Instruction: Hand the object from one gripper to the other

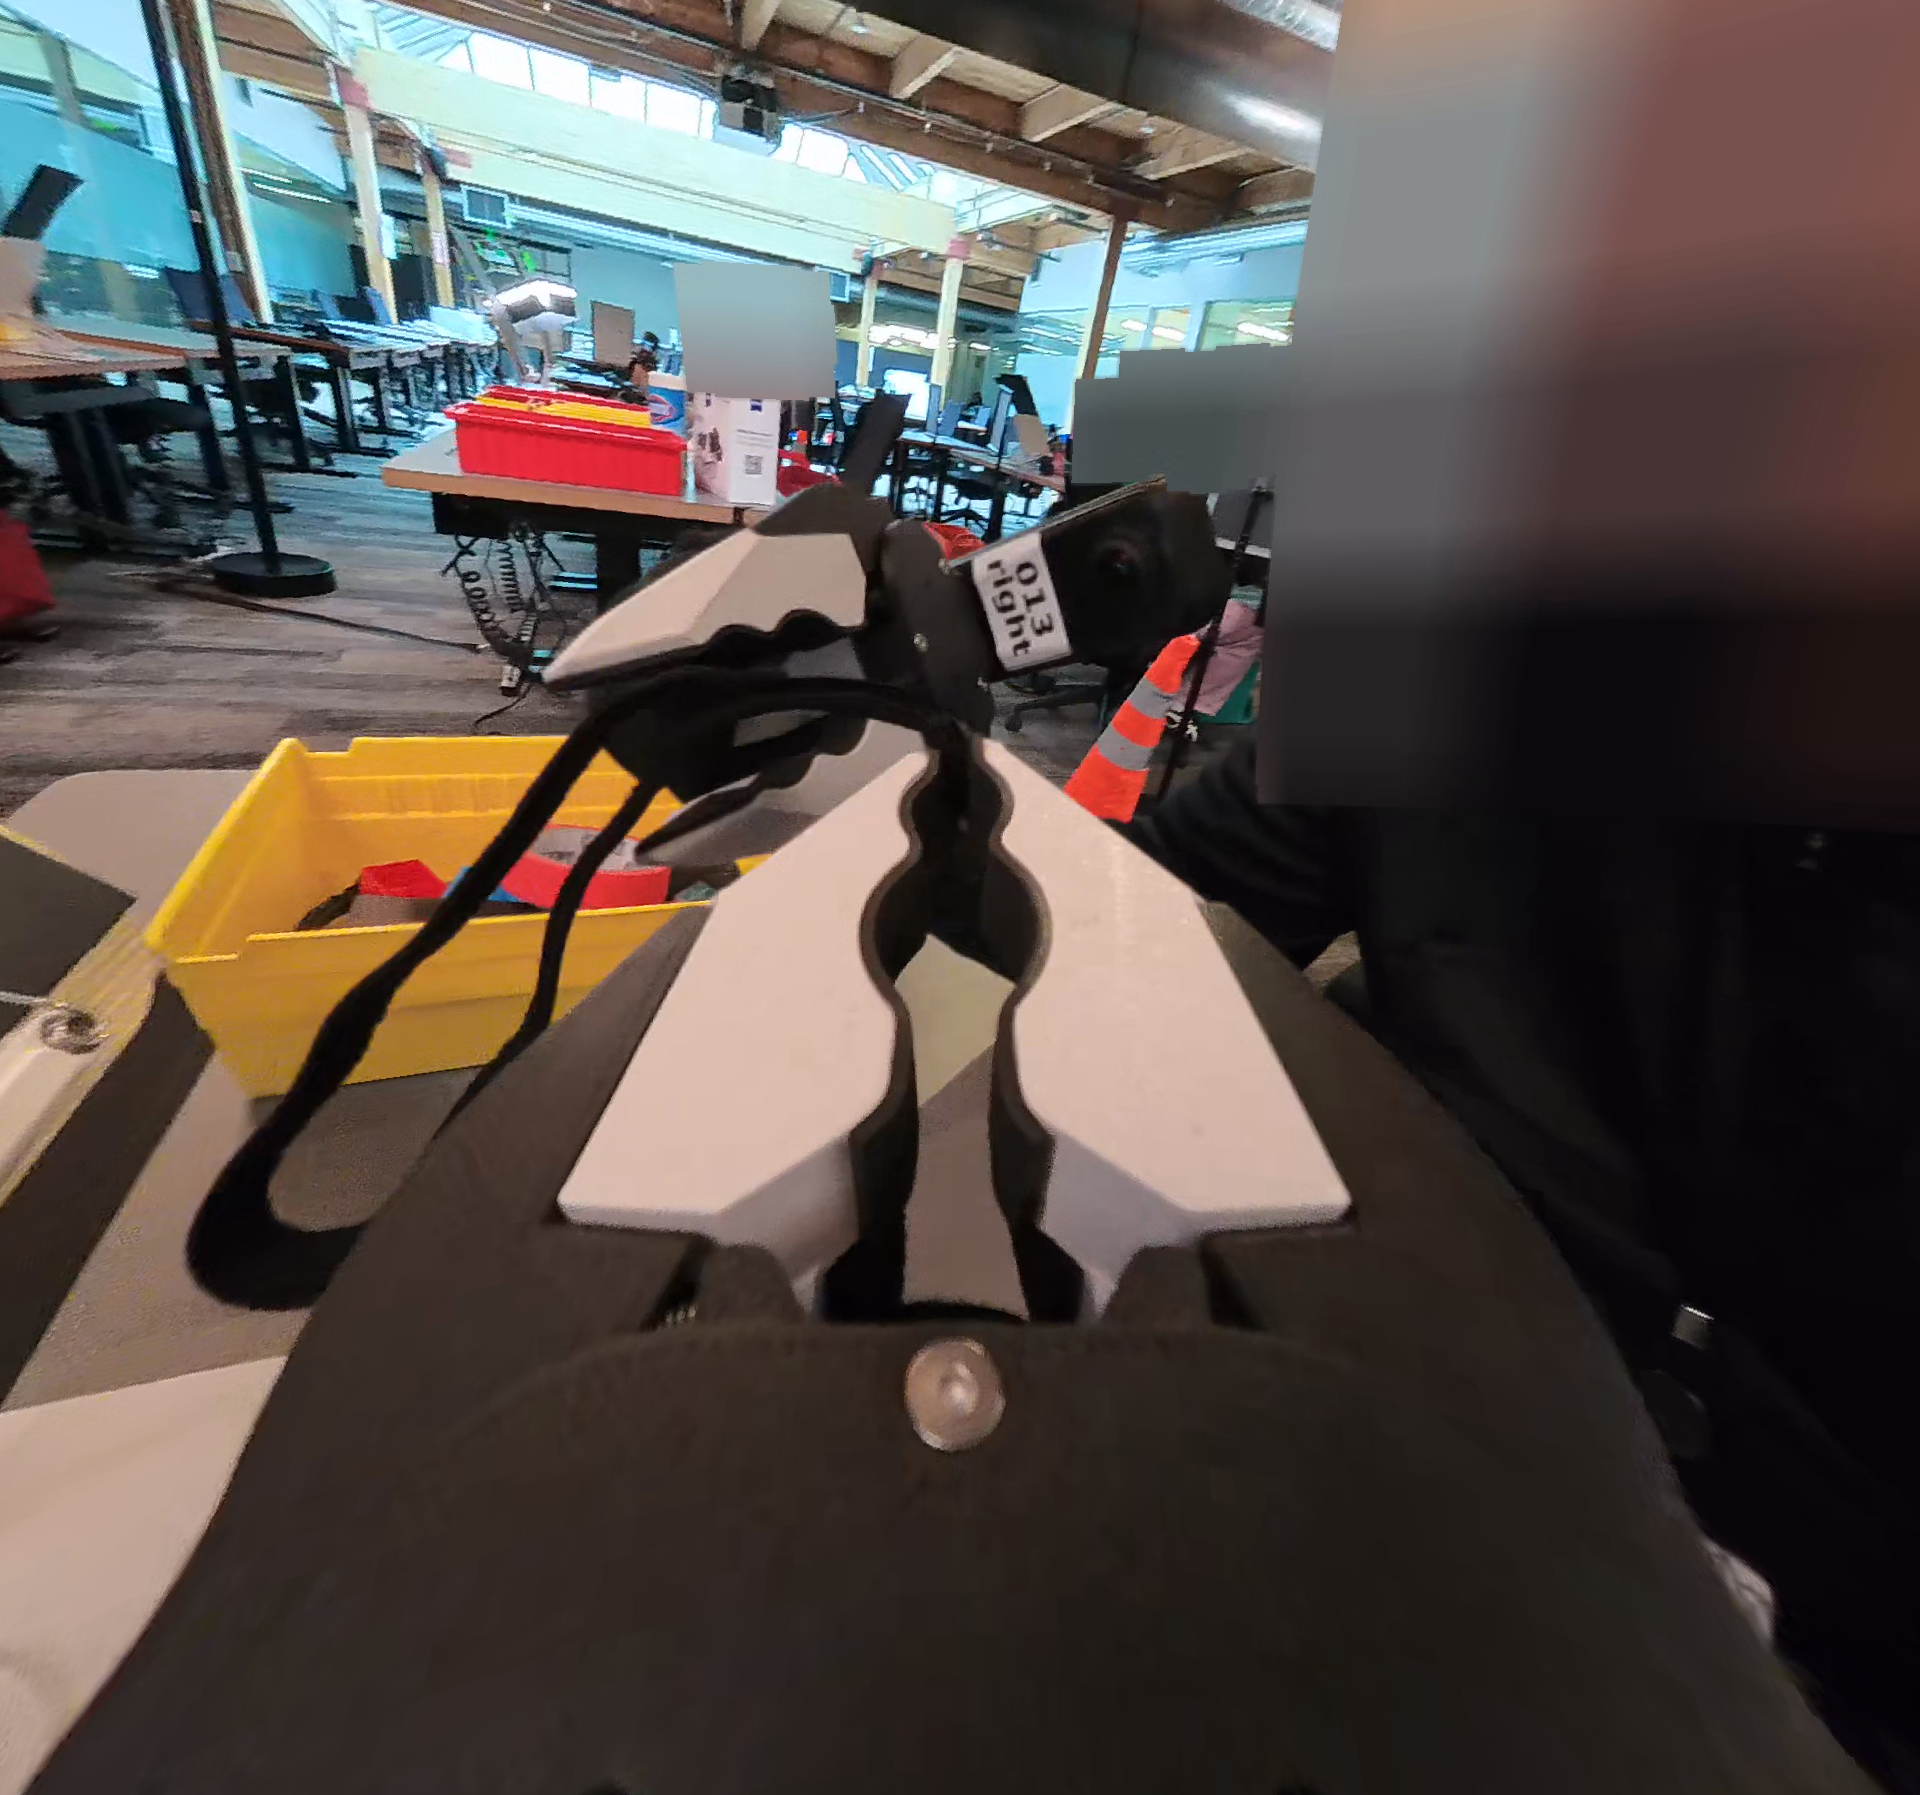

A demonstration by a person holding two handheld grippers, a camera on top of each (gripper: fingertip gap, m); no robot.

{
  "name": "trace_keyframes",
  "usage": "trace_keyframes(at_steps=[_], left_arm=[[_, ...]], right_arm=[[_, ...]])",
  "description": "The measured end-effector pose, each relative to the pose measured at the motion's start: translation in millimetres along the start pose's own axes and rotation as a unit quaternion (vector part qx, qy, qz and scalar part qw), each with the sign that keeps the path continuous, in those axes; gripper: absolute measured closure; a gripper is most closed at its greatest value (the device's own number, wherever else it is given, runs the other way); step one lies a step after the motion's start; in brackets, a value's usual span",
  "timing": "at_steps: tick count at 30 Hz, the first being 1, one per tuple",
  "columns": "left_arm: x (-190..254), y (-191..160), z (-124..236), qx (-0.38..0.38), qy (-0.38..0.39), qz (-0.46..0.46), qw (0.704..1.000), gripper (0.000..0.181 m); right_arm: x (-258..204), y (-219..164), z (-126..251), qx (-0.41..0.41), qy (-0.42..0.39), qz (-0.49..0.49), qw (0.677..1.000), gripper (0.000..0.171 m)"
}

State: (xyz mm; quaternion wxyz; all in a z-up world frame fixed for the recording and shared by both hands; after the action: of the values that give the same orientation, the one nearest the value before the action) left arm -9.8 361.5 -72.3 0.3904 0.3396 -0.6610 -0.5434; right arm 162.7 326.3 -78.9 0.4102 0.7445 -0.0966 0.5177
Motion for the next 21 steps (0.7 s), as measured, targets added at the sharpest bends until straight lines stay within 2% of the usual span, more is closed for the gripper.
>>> trace_keyframes(at_steps=[2,4,8,11,13,16,18,21], left_arm=[[1,-1,-2,0.006,-0.018,0.007,1.0,0.18],[0,-1,-3,0.009,-0.027,0.012,1.0,0.18],[1,-2,-7,0.0,-0.024,0.0,1.0,0.178],[6,2,-6,-0.013,0.008,-0.035,0.999,0.154],[12,9,1,-0.001,0.024,-0.062,0.998,0.145],[18,16,13,-0.002,0.088,-0.121,0.989,0.141],[18,13,16,-0.057,0.164,-0.191,0.966,0.141],[12,5,10,-0.146,0.243,-0.237,0.929,0.14]], right_arm=[[0,-1,-1,0.01,0.005,-0.024,1.0,0.146],[0,-2,-1,0.015,0.023,-0.05,0.998,0.166],[7,-6,1,0.017,0.051,-0.12,0.991,0.169],[19,-9,6,0.043,0.073,-0.214,0.973,0.17],[28,-14,10,0.053,0.087,-0.268,0.958,0.17],[38,-23,14,0.065,0.125,-0.359,0.923,0.17],[41,-29,16,0.077,0.157,-0.412,0.894,0.17],[43,-33,18,0.091,0.204,-0.461,0.859,0.17]])
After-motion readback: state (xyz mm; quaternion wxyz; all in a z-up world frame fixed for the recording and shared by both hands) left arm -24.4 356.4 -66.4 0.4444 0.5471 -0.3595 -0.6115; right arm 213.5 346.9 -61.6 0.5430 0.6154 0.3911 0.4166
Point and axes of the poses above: each gripper's, where its closed fingertips meet, z back along the fingers, y out of its top, x = y × z across the jaws, the point moved 10 cm from there along z, back along the fingers, and after that the axes turned 6 degrees about -y, right-handed, at the moved point
